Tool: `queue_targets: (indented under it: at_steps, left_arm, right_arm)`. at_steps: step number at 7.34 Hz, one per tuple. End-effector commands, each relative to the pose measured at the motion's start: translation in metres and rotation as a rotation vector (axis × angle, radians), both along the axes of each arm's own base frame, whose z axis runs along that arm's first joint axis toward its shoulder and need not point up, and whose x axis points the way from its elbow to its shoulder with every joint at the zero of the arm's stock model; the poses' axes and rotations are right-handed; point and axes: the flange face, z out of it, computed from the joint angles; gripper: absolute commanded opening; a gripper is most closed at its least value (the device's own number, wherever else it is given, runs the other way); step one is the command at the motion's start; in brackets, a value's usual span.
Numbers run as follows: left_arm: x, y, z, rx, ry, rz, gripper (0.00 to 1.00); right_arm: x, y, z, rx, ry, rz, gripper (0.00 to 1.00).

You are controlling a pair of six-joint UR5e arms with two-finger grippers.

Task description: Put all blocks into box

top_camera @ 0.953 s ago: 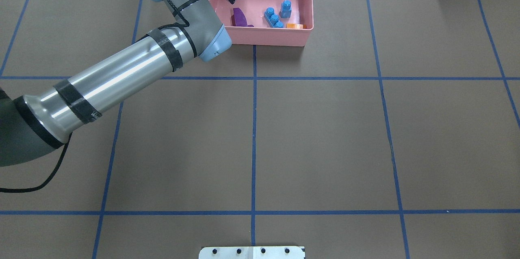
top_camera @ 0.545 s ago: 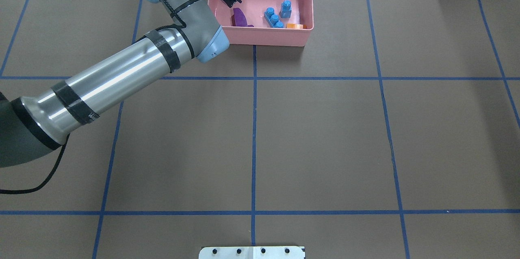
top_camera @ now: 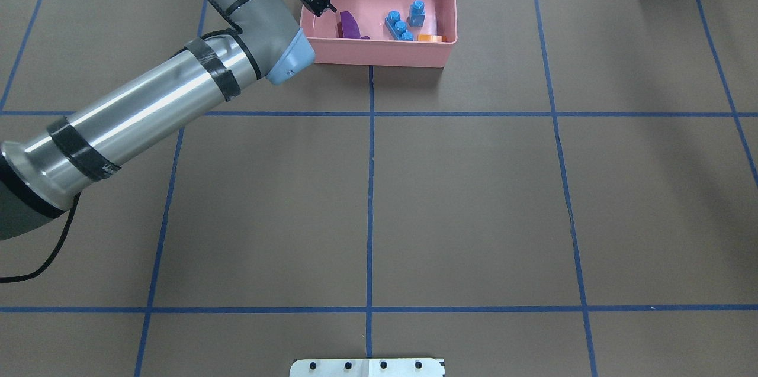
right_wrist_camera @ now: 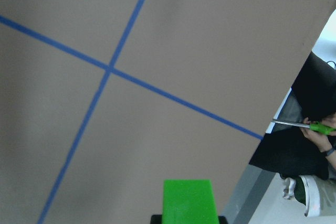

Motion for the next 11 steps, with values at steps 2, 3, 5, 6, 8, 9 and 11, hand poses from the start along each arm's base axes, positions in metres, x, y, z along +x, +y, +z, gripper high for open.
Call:
queue_targets:
  at_steps: [2,3,5,6,8,9,11]
  left_arm:
    - [-0.088,-0.032,0.036,0.071,-0.247,0.090,1.00]
    - [-0.129,-0.036,0.071,0.163,-0.326,0.145,1.00]
    - [-0.225,0.004,0.186,0.336,-0.472,0.262,1.00]
    - [-0.289,0.037,0.266,0.443,-0.590,0.391,1.00]
    - [-0.353,0.054,0.338,0.527,-0.714,0.539,1.00]
    - [-0.358,0.054,0.349,0.468,-0.704,0.512,1.00]
    - [-0.368,0.058,0.354,0.464,-0.701,0.497,1.00]
  right_arm:
    - [-0.173,-0.063,-0.086,0.091,-0.230,0.351,0.00]
    - [-0.226,-0.084,-0.121,0.091,-0.332,0.457,0.00]
    - [-0.340,-0.123,-0.220,0.064,-0.451,0.534,0.00]
    - [-0.373,-0.135,-0.260,0.085,-0.458,0.533,0.00]
    - [-0.437,-0.150,-0.300,0.106,-0.532,0.579,0.00]
    - [-0.478,-0.144,-0.295,0.128,-0.551,0.584,0.00]
    - [-0.537,-0.121,-0.299,0.212,-0.544,0.582,0.00]
